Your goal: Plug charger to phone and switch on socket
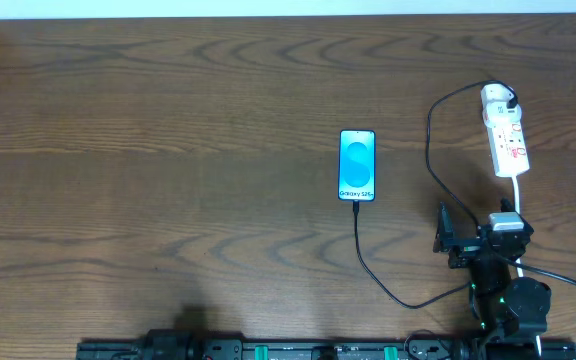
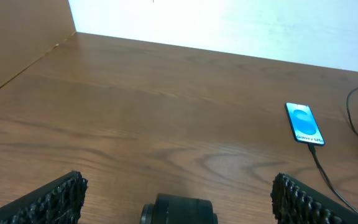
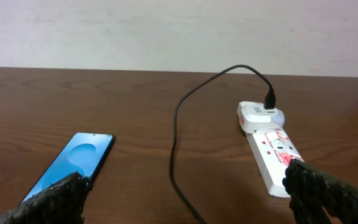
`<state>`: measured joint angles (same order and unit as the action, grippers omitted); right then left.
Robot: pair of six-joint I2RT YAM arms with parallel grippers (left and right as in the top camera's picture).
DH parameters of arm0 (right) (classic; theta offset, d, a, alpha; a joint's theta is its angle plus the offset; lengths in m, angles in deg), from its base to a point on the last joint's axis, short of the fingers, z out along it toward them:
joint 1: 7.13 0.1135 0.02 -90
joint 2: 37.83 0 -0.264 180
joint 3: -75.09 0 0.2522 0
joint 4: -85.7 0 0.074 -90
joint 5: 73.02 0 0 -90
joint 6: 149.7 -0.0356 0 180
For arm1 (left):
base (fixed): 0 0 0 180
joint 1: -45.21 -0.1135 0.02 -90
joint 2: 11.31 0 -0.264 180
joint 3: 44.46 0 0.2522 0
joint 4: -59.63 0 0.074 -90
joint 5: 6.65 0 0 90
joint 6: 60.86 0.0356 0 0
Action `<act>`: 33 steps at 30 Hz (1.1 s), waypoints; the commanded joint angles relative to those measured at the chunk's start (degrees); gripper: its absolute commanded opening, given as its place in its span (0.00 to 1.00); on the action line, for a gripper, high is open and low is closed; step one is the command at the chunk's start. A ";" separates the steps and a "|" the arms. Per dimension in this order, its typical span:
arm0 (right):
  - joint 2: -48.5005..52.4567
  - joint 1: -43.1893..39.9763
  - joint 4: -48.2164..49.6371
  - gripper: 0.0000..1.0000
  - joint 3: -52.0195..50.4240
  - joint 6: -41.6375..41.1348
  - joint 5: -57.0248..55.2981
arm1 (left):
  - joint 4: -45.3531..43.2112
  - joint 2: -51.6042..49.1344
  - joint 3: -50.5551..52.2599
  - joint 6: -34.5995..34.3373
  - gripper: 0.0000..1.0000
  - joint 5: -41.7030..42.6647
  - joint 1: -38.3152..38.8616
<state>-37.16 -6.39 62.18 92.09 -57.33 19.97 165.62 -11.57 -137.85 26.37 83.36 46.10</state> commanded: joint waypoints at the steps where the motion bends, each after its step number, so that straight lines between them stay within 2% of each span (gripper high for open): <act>1: -0.37 0.39 0.11 0.99 -0.48 0.94 -0.48 | 3.56 0.04 -0.15 -0.04 0.95 -0.50 0.17; 9: -0.37 0.39 0.11 0.99 -0.48 0.94 -0.48 | 3.56 0.04 -0.15 -0.07 0.95 -0.48 0.17; 13: -0.37 0.39 0.11 0.99 -0.48 0.94 -0.48 | 1.88 0.04 0.79 -0.07 0.95 2.08 0.33; 20: -0.37 0.39 0.11 0.99 -0.48 0.94 -0.48 | -7.34 0.04 5.20 -0.09 0.95 5.84 -3.19; 27: -0.37 0.39 0.11 0.99 -0.48 0.94 -0.48 | -15.52 0.07 13.05 -0.07 0.95 6.45 -3.32; 33: -0.37 0.39 0.11 0.99 -0.48 0.94 -0.48 | -28.26 0.09 23.58 -0.07 0.95 7.30 -3.34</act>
<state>-37.14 -6.39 62.28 92.05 -57.31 19.97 141.29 -11.57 -118.84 26.35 89.46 42.88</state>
